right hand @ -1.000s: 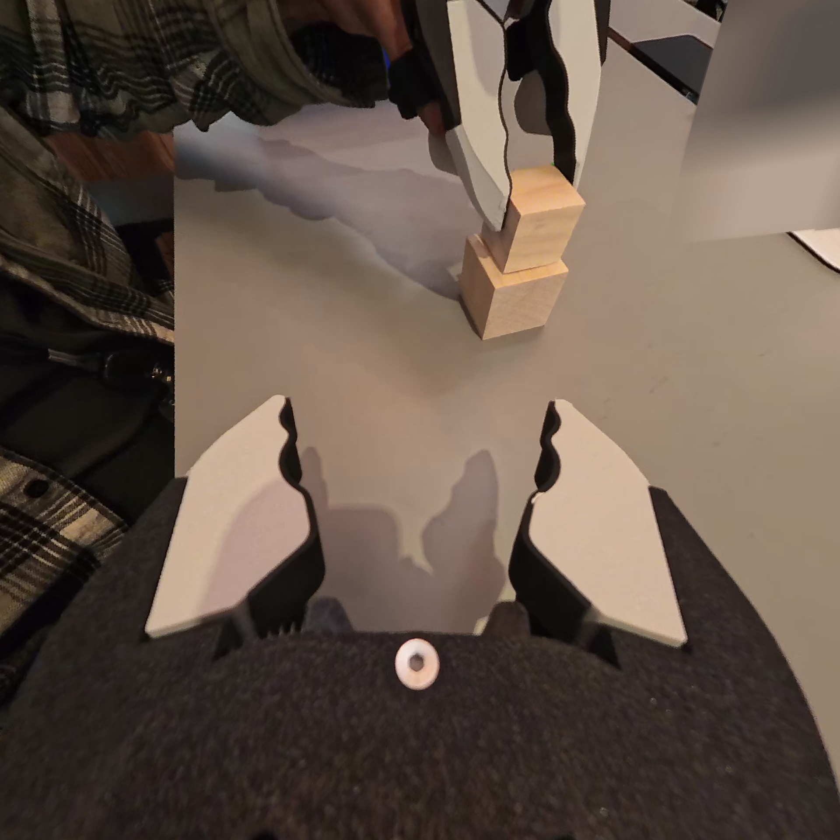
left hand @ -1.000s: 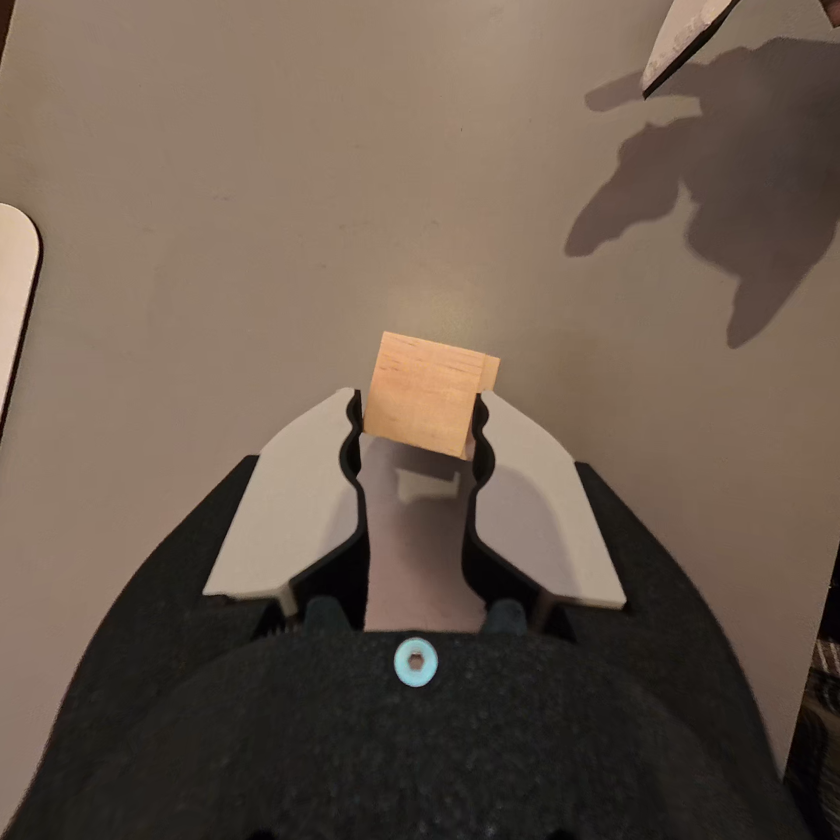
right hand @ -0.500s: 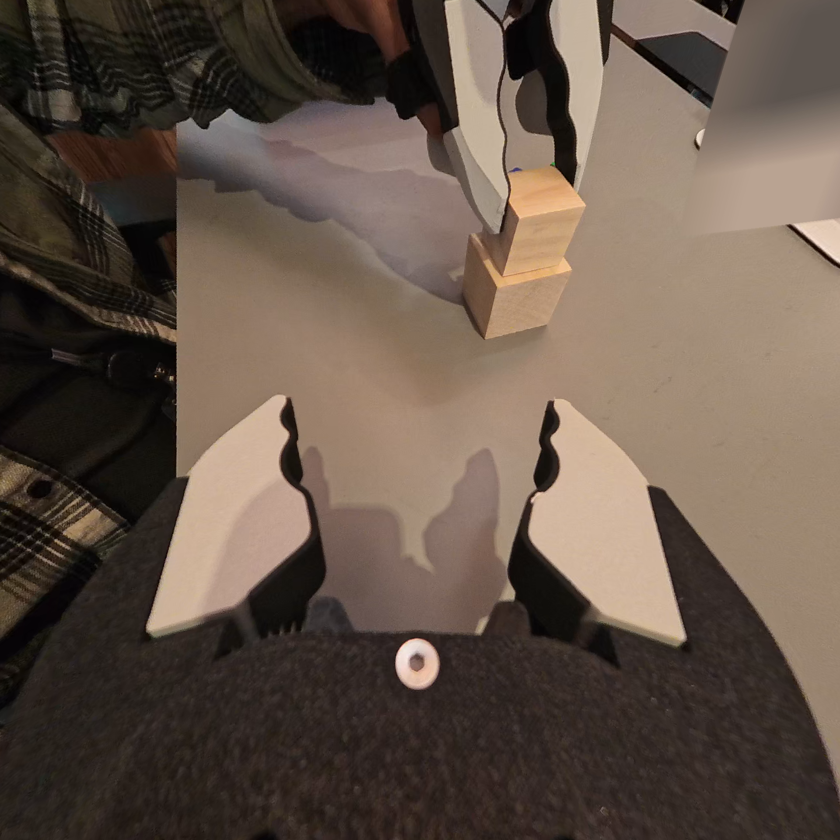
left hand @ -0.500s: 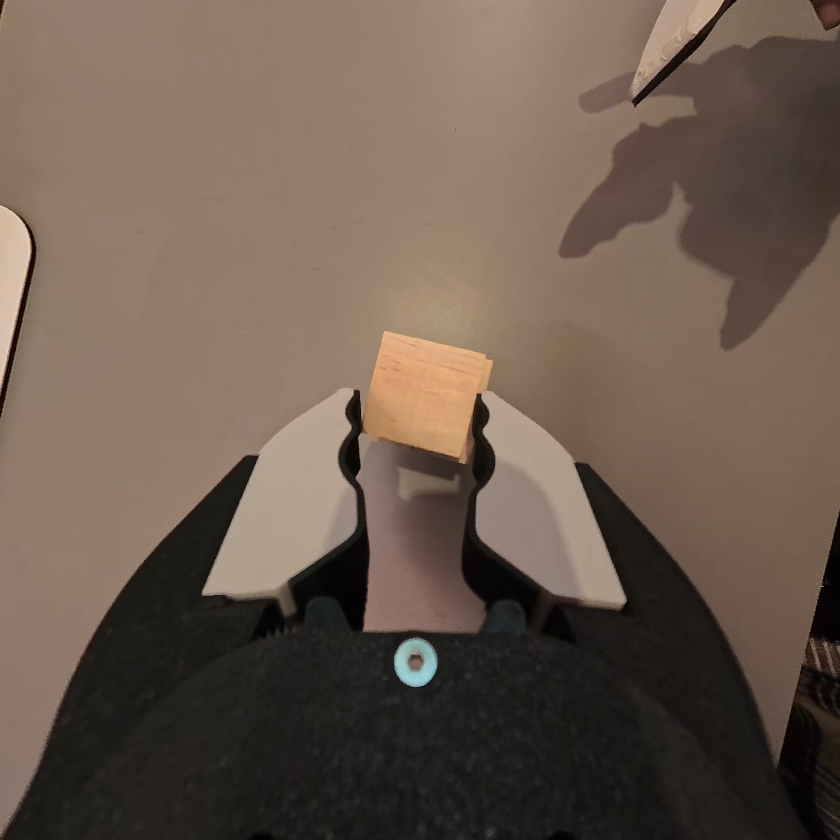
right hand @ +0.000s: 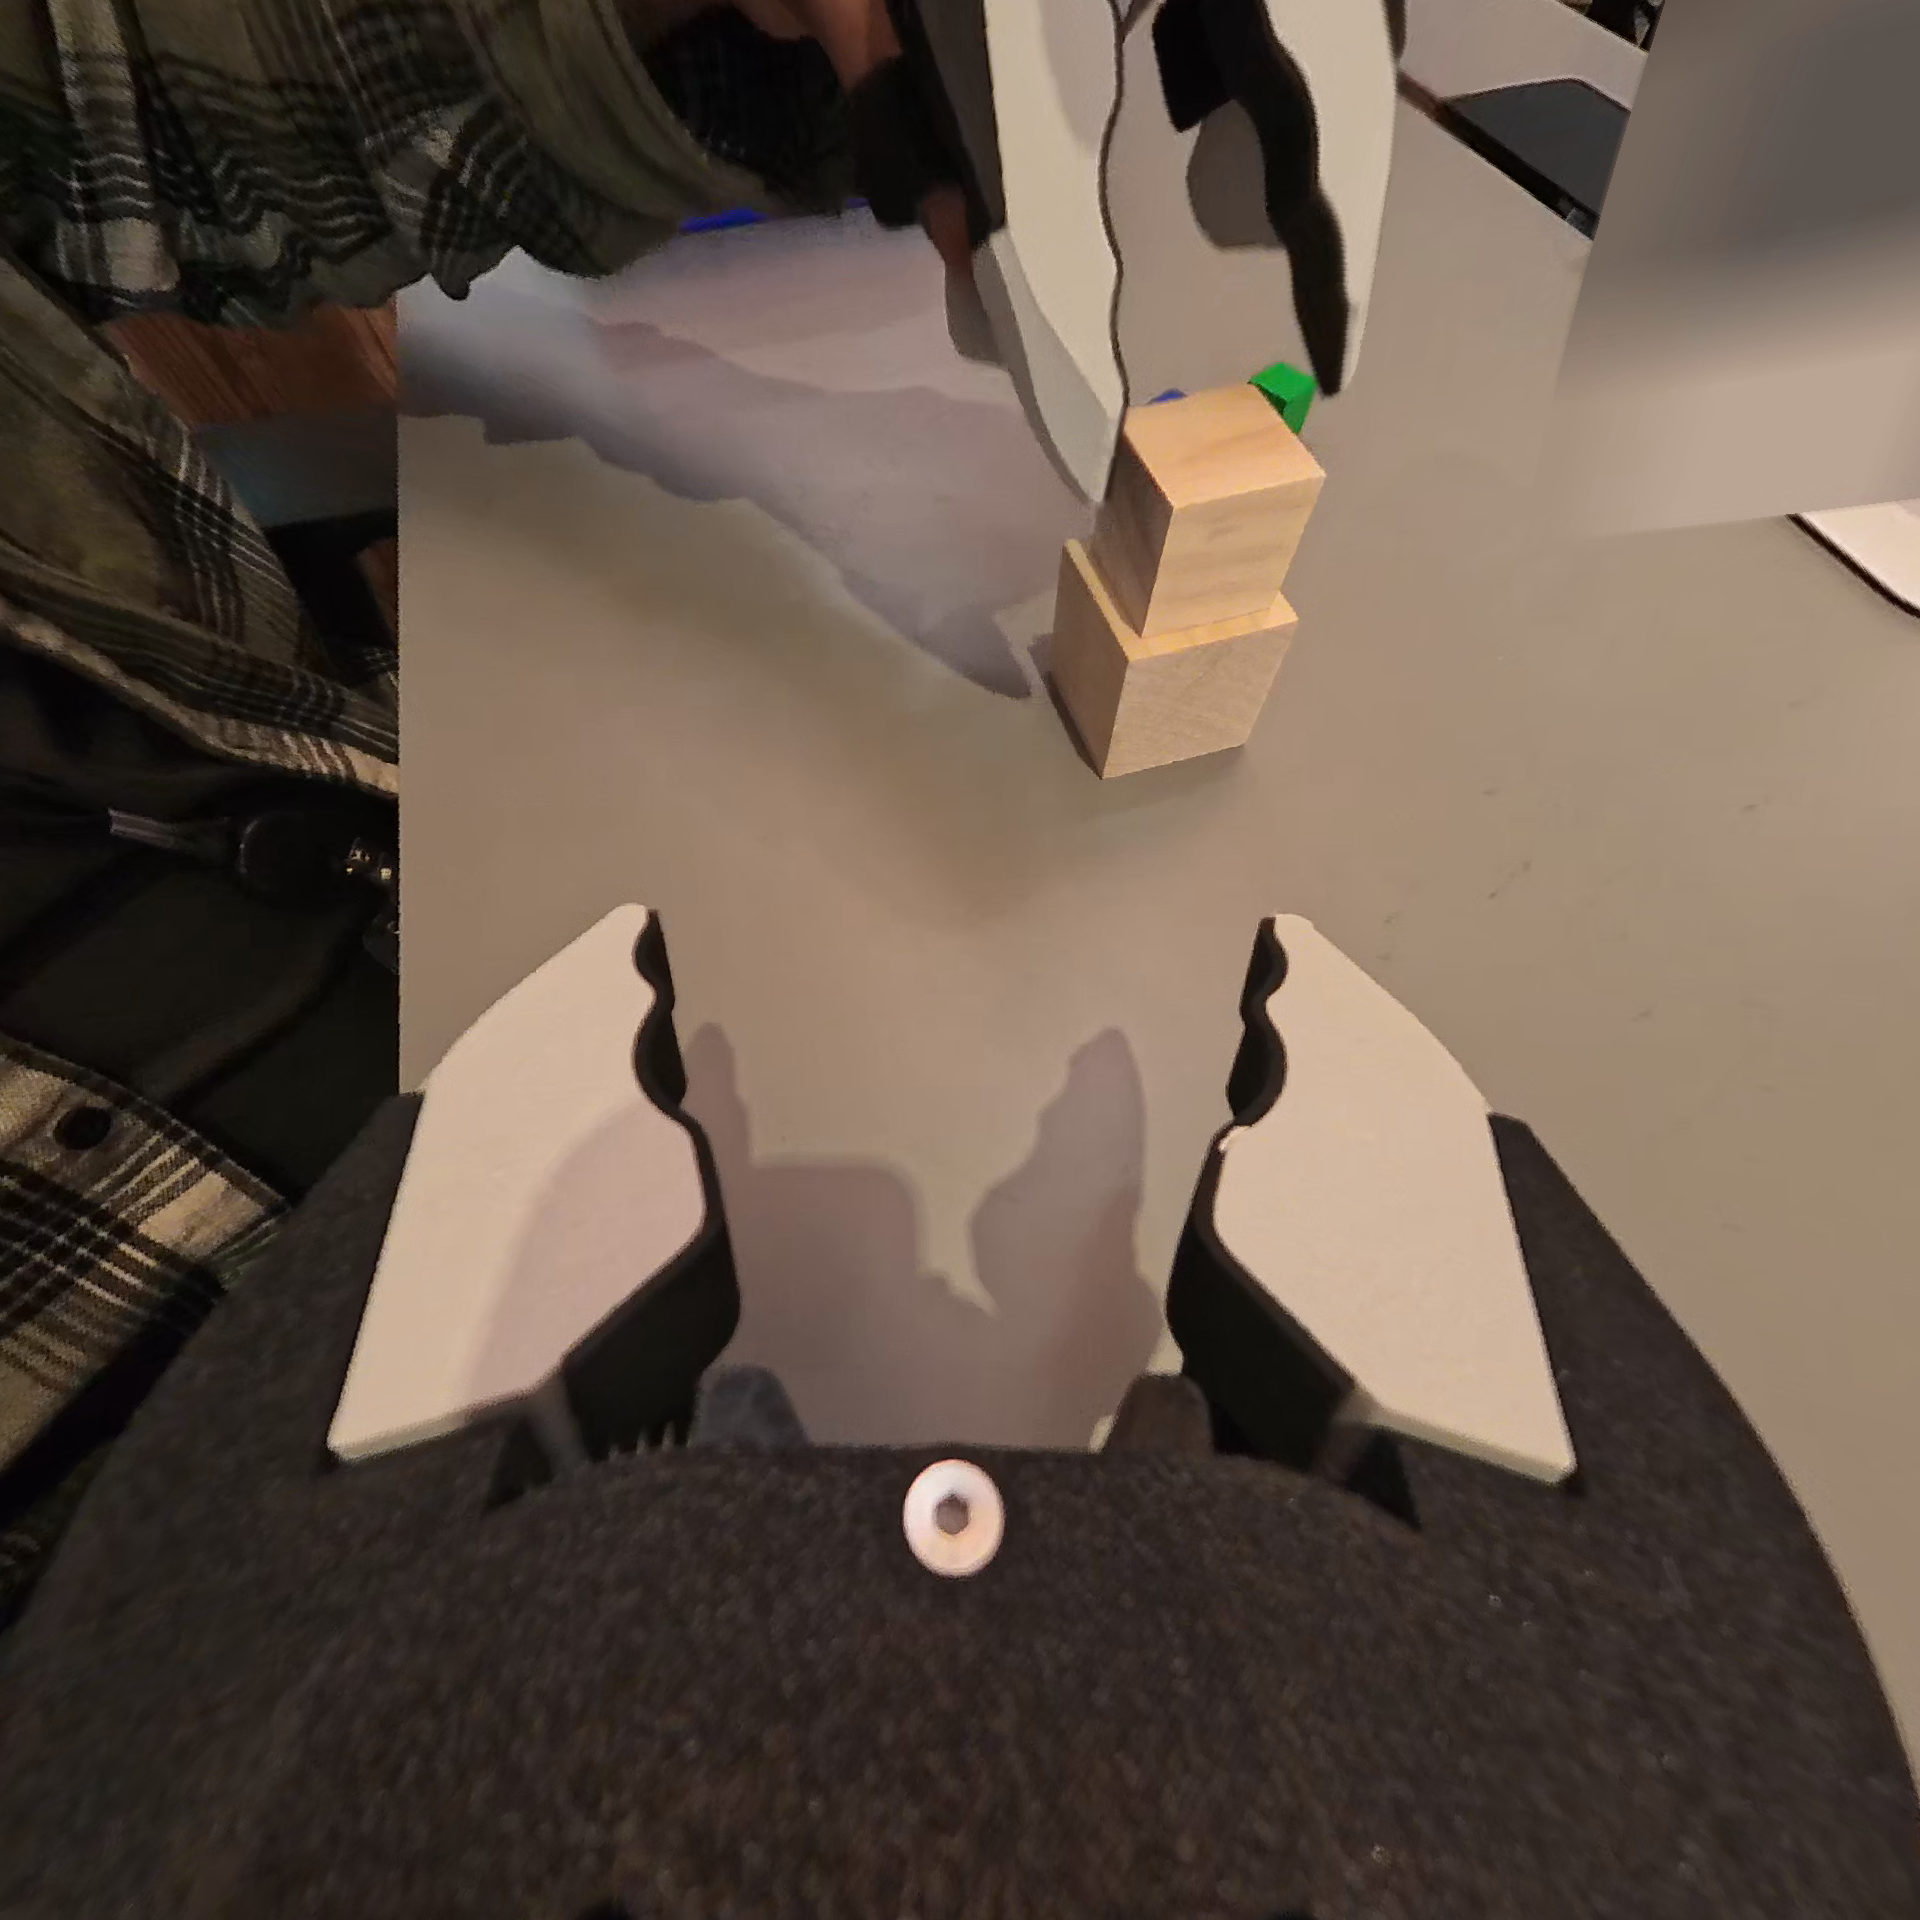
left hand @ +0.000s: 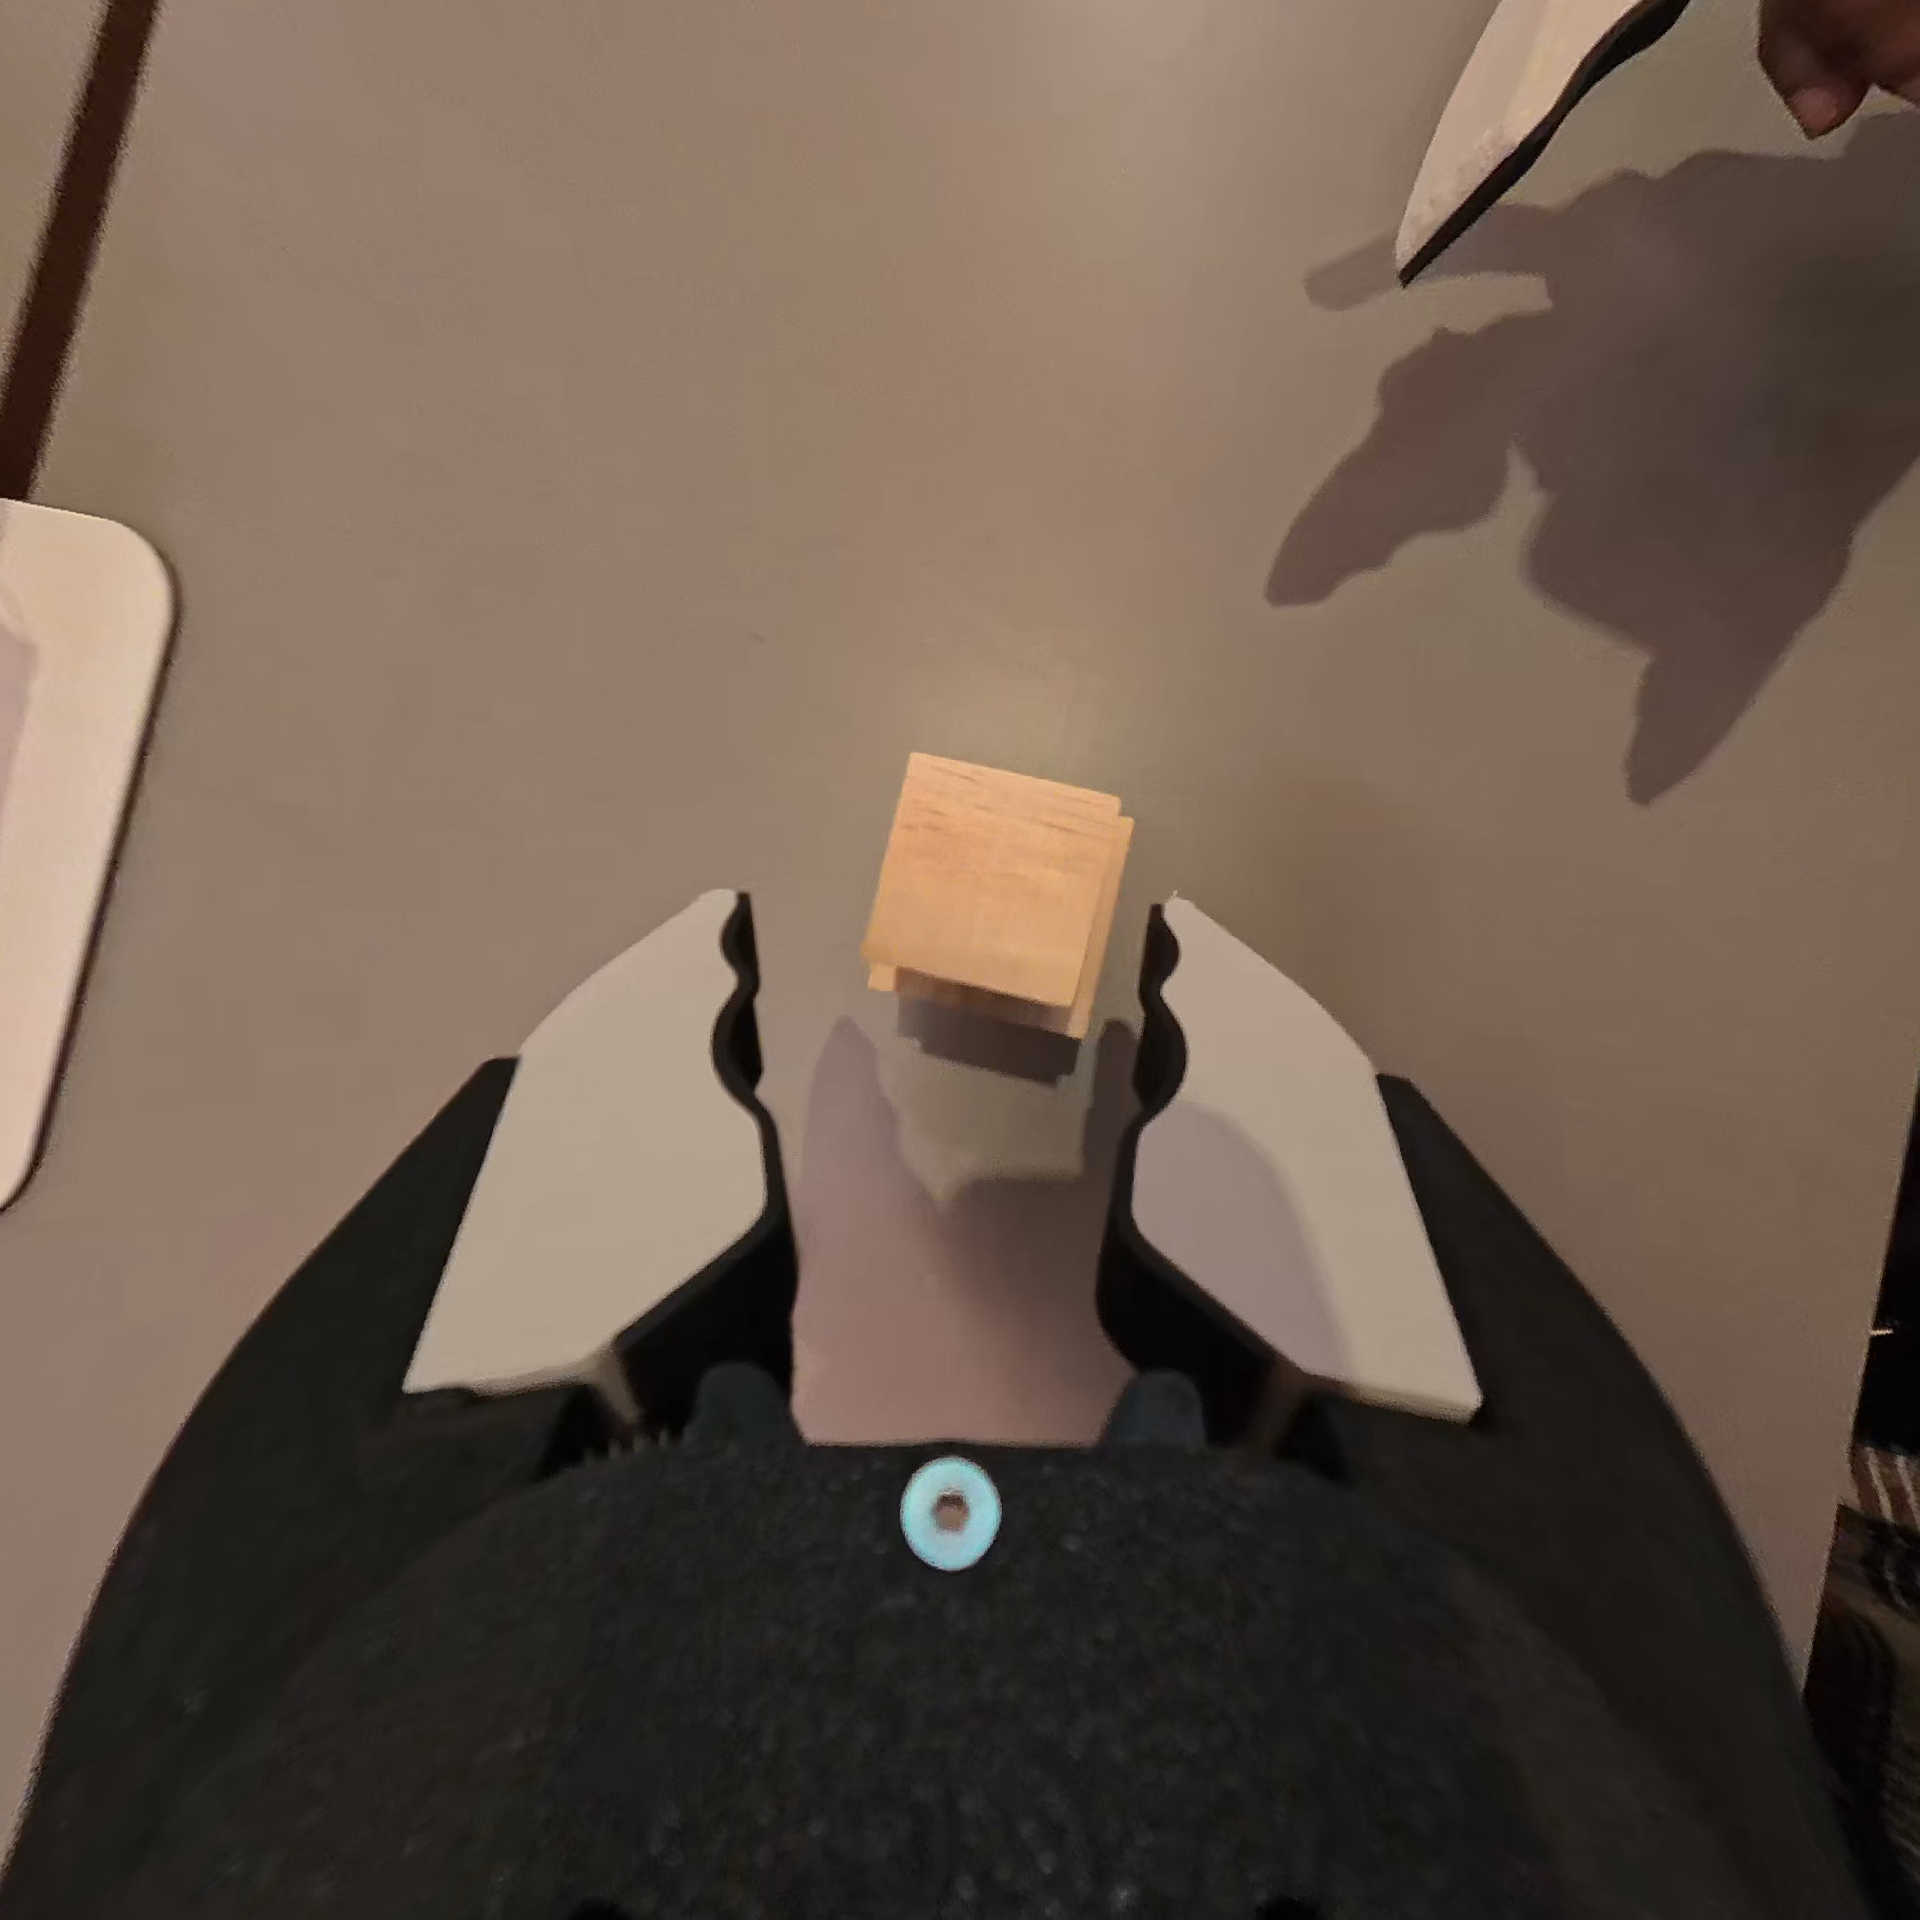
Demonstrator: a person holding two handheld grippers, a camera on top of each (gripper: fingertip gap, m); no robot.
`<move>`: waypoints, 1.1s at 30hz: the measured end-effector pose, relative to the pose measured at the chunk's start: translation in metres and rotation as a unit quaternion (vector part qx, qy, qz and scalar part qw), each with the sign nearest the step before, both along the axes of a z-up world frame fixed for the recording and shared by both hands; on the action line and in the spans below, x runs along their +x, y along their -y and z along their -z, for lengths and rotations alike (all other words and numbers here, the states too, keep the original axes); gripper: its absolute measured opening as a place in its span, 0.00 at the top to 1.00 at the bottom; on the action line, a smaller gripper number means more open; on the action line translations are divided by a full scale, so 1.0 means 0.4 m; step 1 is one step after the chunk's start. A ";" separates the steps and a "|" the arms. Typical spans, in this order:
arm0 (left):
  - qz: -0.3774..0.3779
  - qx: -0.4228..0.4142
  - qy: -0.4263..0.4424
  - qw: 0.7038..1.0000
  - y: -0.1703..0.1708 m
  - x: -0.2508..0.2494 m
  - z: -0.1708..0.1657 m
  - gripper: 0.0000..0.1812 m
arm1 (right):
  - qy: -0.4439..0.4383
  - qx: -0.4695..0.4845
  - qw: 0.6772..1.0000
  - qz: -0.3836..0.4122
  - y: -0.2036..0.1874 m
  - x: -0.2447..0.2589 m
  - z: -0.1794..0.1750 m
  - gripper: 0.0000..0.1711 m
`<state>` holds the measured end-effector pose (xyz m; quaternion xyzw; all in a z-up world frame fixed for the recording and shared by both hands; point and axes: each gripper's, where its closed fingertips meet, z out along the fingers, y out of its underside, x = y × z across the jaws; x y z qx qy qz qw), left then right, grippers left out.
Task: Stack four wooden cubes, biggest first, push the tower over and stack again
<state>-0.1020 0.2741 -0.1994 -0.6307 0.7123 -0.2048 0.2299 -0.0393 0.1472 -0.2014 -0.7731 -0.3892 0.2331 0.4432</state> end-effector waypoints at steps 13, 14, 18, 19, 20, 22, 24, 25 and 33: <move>-0.170 -0.033 0.164 0.971 -0.197 -0.217 -0.024 0.59 | -0.009 0.003 1.000 0.004 -0.001 -0.002 0.009 0.39; -0.164 -0.031 0.160 0.973 -0.193 -0.218 -0.002 0.60 | -0.011 0.004 1.000 0.003 -0.002 -0.006 0.011 0.39; -0.144 -0.030 0.118 0.982 -0.186 -0.209 0.085 0.60 | -0.013 0.004 1.000 -0.003 -0.004 -0.023 0.012 0.39; -0.143 -0.031 0.110 0.983 -0.187 -0.207 0.100 0.61 | -0.013 0.004 1.000 -0.004 -0.004 -0.026 0.011 0.39; -0.142 -0.034 0.102 0.984 -0.187 -0.205 0.113 0.62 | -0.013 0.004 1.000 -0.003 -0.003 -0.028 0.011 0.40; -0.142 -0.043 0.091 0.985 -0.187 -0.204 0.130 0.65 | -0.013 0.004 1.000 -0.003 -0.002 -0.029 0.010 0.40; -0.146 -0.047 0.090 0.984 -0.192 -0.203 0.137 0.66 | -0.014 0.004 1.000 -0.002 -0.001 -0.030 0.009 0.40; -0.149 -0.049 0.089 0.984 -0.195 -0.204 0.141 0.66 | -0.014 0.003 1.000 -0.002 -0.001 -0.030 0.010 0.40; -0.145 -0.056 0.051 0.987 -0.197 -0.203 0.186 0.75 | -0.015 0.003 1.000 -0.004 -0.005 -0.035 0.011 0.40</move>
